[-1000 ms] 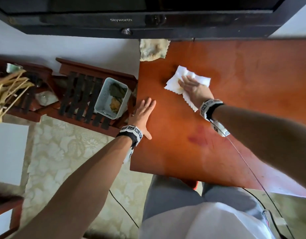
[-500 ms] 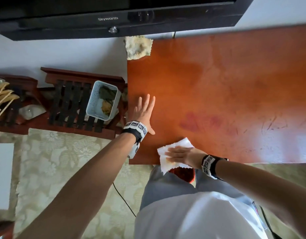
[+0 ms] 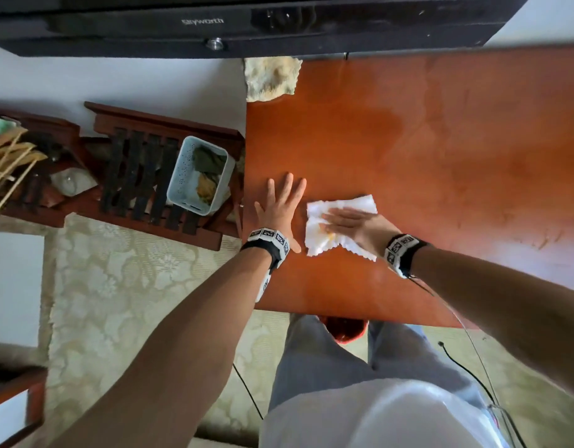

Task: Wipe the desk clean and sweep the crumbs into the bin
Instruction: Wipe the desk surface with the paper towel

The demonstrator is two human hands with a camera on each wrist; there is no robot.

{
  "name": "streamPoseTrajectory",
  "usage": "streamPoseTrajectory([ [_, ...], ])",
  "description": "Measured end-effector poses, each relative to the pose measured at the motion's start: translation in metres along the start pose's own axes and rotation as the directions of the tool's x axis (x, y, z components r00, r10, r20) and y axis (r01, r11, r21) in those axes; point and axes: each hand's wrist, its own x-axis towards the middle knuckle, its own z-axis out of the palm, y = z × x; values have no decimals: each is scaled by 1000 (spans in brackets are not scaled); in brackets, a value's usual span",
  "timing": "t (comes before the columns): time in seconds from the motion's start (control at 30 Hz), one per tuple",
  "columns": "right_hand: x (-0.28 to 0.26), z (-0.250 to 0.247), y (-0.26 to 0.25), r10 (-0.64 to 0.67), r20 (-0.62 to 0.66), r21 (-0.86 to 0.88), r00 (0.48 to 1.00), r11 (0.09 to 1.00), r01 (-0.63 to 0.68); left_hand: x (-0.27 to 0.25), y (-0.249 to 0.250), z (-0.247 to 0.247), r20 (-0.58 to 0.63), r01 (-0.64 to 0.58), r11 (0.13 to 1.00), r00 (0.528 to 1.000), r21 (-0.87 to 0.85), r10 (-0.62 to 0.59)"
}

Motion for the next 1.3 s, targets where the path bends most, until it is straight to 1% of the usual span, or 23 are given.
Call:
streamPoseTrajectory([
  [0.1,46,-35,53,176,-77,-61,981,982,-180,1,1,-1,19,17,999,1000,-31,-16],
  [0.2,101,-75,111,287,-175,-104,942,946,-307,1,0,-1,14,17,999,1000,-48,-16],
  [0.3,150,-116,160,394,-188,-164,899,890,-425,1,-2,-2,13,22,999,1000,-39,-22],
  [0.37,169,-136,183,432,-202,-175,879,867,-466,1,-2,-2,8,32,999,999,-23,-31],
  [0.43,178,-147,193,460,-231,-150,857,854,-498,2,-2,-2,12,37,999,999,-39,-36],
  [0.5,181,-151,190,498,-234,-152,835,829,-538,1,-2,-2,11,39,998,999,-44,-38],
  [0.6,174,-146,172,530,-171,-248,831,793,-557,1,-2,-2,18,37,998,999,-53,-36],
  [0.63,166,-142,163,522,-147,-279,840,793,-541,0,-2,-3,18,36,998,999,-56,-35],
  [0.7,144,-127,144,485,-95,-289,869,822,-490,0,-2,-2,25,34,998,999,-54,-33],
  [0.8,104,-97,116,416,-39,-251,909,876,-412,1,0,-4,30,41,998,999,-47,-40],
  [0.9,61,-63,86,344,-67,-168,937,921,-350,0,3,-4,31,43,998,999,-40,-42],
  [1.03,4,-15,31,190,-126,-160,974,965,-209,-2,3,-5,32,34,998,999,-49,-33],
  [1.1,-23,10,0,118,-113,-198,987,970,-139,-4,3,-5,28,31,999,999,-40,-30],
  [1.2,-61,41,-44,40,-102,-133,994,990,-53,-4,3,-5,27,30,999,999,-33,-29],
  [1.3,-95,64,-76,-120,-22,-121,993,986,117,-4,4,-4,10,23,1000,1000,-18,-23],
])
